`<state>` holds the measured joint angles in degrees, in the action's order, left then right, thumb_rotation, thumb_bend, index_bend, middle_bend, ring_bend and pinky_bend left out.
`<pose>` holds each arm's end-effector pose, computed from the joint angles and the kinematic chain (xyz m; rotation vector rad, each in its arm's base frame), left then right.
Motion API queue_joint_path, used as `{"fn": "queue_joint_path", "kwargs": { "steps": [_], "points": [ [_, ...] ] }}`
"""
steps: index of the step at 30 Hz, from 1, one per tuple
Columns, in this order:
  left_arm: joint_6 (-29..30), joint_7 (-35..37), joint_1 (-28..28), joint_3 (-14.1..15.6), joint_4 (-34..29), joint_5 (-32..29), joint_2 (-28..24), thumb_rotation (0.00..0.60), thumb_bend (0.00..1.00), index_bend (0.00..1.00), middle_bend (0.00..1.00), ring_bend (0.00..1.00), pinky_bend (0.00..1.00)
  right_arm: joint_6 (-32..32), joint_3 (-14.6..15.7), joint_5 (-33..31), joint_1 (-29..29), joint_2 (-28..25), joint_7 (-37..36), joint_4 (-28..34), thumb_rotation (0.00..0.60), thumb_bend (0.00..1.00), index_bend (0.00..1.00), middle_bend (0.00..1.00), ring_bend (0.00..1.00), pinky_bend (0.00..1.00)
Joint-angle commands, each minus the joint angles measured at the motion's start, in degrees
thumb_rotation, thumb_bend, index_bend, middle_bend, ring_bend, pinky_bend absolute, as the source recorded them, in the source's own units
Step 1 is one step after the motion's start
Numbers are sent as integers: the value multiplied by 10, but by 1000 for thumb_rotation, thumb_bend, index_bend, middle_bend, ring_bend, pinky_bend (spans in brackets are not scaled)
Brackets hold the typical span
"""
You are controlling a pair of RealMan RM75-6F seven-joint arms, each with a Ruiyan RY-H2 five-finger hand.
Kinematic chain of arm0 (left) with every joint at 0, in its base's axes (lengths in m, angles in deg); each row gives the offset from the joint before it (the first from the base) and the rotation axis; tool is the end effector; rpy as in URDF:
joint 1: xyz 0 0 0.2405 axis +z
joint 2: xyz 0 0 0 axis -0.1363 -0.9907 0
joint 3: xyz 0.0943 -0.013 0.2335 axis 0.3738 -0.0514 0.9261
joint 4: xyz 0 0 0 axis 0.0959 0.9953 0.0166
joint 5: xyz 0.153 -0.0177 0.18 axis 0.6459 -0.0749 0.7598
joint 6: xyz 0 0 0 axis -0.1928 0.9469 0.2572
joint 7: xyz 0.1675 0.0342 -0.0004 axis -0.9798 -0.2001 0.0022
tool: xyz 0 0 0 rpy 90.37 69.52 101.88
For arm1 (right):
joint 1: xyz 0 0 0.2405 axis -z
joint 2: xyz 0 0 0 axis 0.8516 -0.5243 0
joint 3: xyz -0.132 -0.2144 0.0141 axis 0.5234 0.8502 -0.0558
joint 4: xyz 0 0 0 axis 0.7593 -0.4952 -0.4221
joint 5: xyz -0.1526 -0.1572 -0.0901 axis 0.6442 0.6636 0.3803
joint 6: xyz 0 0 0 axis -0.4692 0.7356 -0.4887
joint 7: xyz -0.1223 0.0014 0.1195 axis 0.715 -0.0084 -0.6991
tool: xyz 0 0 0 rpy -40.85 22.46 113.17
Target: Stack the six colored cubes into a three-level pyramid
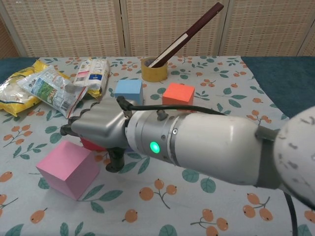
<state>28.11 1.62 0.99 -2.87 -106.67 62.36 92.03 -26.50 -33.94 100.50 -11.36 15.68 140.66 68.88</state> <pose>-0.3287 0.2099 0.0875 -1.4692 -0.9594 -0.8041 0.0544 -0.2664 -0.1514 2.4469 -0.3705 0.7871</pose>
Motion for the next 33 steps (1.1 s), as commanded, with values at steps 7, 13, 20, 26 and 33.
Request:
{"fn": "queue_joint_path", "kwargs": {
  "steps": [7,13,20,26,33],
  "points": [
    [-8,-14,-3,-7,4,-16,8,600,314,0,37,0,50,-31,-11,-19,-53,23,-9,-56,600,217,0,0,0,0],
    [-9,-12,-3,-10,5,-22,6,600,315,0,36,0,50,-36,-2,-32,-78,40,-3,-69,600,217,0,0,0,0],
    [-6,-6,-2,-11,6,-21,3,600,314,0,37,0,50,-21,7,-35,-91,59,-3,-82,600,218,36,29,0,0],
    [-7,-5,-3,-11,6,-20,2,600,313,0,37,0,50,-3,6,-38,-92,75,-12,-93,600,217,269,250,0,0],
    [-6,-4,-2,-11,6,-20,2,600,313,0,37,0,50,14,5,-12,-85,87,-33,-106,600,217,473,360,28,0]
  ]
}}
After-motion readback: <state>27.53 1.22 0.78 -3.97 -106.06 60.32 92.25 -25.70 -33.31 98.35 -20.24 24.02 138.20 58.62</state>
